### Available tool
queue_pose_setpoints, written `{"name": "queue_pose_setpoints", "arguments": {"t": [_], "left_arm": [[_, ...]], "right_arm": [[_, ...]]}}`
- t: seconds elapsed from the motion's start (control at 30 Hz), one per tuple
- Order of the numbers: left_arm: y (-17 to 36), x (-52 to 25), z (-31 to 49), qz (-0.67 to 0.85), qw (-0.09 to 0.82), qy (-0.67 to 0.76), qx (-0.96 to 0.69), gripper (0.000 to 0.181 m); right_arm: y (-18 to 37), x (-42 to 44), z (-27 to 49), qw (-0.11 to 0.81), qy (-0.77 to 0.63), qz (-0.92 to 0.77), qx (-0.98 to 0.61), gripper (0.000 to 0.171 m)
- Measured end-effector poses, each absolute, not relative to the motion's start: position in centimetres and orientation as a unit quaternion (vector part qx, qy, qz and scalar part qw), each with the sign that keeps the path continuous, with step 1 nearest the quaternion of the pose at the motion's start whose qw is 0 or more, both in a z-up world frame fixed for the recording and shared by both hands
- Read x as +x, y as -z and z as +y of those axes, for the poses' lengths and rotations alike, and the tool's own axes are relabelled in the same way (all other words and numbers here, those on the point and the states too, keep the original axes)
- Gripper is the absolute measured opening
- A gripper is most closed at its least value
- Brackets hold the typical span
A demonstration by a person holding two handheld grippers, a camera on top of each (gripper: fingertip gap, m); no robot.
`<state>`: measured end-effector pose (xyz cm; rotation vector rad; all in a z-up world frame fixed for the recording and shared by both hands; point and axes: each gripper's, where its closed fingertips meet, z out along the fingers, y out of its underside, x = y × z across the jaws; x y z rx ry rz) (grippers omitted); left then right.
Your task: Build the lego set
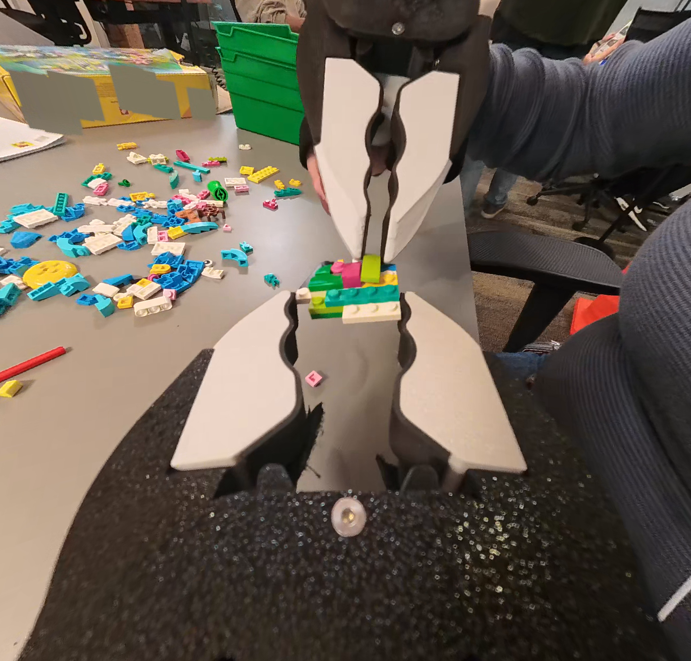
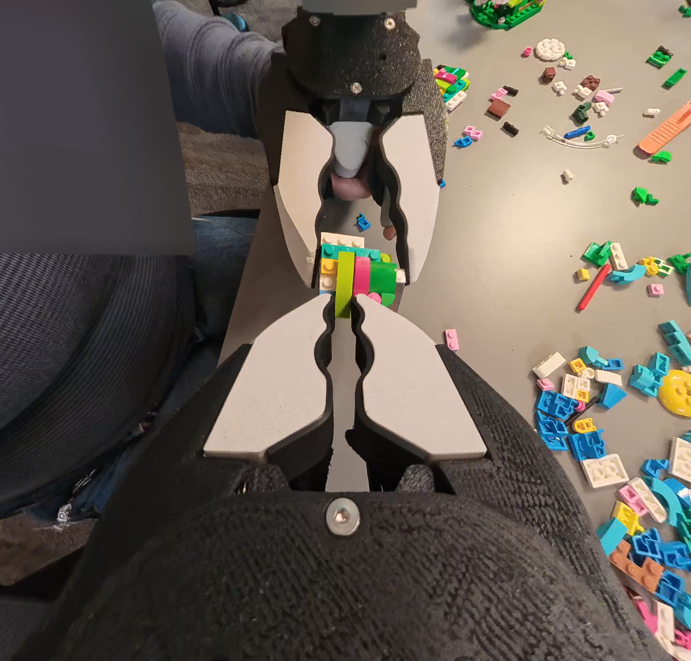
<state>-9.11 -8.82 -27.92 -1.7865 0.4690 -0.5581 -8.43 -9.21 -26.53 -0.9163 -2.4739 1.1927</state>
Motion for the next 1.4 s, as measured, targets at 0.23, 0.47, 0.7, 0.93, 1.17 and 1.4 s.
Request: {"name": "queue_pose_setpoints", "arguments": {"t": [0.23,0.47,0.7,0.93,1.17,1.4], "left_arm": [[27.7,-9.2,-8.9,0.198,0.576,0.244,-0.755,0.051],[27.6,-9.1,-8.8,0.196,0.579,0.246,-0.752,0.051],[27.4,-9.4,-8.8,0.190,0.585,0.242,-0.750,0.051],[26.4,-10.1,-8.7,0.154,0.595,0.274,-0.740,0.051],[25.5,-9.8,-9.0,0.136,0.594,0.323,-0.724,0.051],[25.2,-9.6,-9.2,0.133,0.593,0.342,-0.717,0.051]], "right_arm": [[26.5,-8.5,-9.2,0.138,-0.385,-0.859,-0.308,0.006],[26.3,-8.6,-9.1,0.157,-0.366,-0.864,-0.307,0.008],[25.7,-8.6,-8.7,0.175,-0.362,-0.862,-0.308,0.011],[24.2,-9.0,-8.8,0.311,-0.351,-0.851,-0.235,0.049],[23.6,-9.8,-11.0,0.489,-0.248,-0.833,-0.073,0.045],[24.0,-10.5,-11.1,0.520,-0.214,-0.826,-0.046,0.033]]}}
